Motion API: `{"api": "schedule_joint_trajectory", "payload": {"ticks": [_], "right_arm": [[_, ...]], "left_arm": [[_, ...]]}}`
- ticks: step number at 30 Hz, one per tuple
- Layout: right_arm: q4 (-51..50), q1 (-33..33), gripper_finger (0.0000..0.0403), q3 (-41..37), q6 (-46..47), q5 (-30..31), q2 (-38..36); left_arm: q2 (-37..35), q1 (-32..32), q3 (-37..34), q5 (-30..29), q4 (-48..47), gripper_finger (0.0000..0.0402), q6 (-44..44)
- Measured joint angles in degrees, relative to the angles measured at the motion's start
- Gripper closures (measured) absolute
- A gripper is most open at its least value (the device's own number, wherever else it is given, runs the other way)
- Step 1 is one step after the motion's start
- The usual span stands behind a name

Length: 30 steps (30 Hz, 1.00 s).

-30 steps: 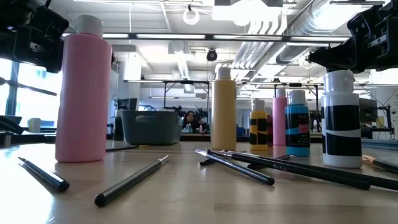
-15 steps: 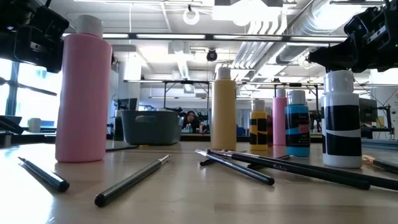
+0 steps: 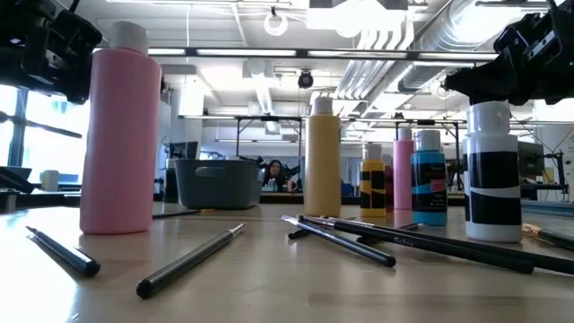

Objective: Pick & Place Paint Supplies
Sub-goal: Put the large pink paint bottle into the green bin

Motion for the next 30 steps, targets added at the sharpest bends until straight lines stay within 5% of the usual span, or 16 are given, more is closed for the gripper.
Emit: {"api": "schedule_joint_trajectory", "payload": {"ticks": [30], "right_arm": [[0.0, 0.0, 0.0400, 0.0, -4.7, 0.0, 0.0]], "left_arm": [[0.0, 0.0, 0.1, -1.1, 0.4, 0.0402, -0.1]]}}
